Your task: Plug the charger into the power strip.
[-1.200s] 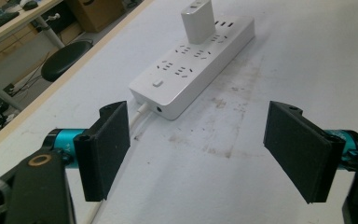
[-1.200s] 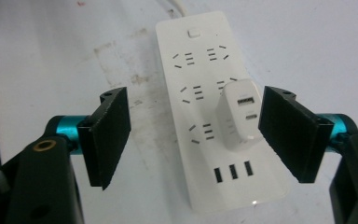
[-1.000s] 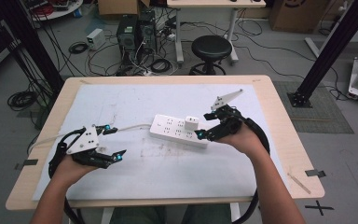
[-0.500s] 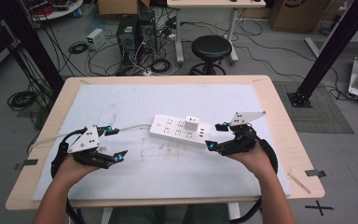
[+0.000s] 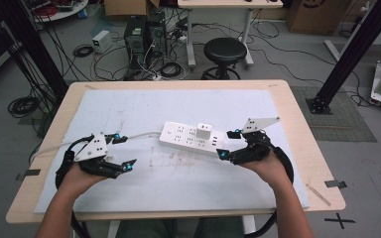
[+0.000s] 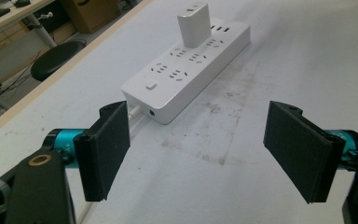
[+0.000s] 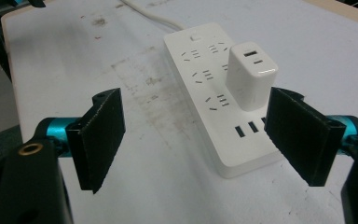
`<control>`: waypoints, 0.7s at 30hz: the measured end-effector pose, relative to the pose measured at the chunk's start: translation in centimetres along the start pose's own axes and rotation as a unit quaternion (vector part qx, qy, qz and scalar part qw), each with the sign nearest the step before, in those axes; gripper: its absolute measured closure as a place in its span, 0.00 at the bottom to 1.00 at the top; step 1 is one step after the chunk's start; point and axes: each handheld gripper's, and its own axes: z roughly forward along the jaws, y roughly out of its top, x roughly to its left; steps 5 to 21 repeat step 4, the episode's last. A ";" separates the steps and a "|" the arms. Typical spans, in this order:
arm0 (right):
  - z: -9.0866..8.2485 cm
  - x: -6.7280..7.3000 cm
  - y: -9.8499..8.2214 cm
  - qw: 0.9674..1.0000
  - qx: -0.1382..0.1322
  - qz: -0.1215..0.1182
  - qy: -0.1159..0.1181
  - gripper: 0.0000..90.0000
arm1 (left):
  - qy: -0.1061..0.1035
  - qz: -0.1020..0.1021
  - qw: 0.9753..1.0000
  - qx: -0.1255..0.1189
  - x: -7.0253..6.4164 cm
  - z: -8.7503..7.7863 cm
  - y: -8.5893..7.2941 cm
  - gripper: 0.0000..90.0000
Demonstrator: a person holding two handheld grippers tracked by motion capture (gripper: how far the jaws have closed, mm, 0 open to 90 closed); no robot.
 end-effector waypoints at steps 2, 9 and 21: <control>0.0 -0.1 -0.1 1.000 0.000 0.002 -0.002 0.23 | -0.001 -0.006 1.000 0.000 0.0 0.2 -0.1 0.25; 0.0 -0.2 -0.2 1.000 -0.003 0.002 -0.005 0.23 | -0.005 -0.012 1.000 0.003 0.1 0.4 -0.3 0.25; 0.0 -0.2 -0.2 1.000 -0.003 0.002 -0.005 0.23 | -0.005 -0.012 1.000 0.003 0.1 0.4 -0.3 0.25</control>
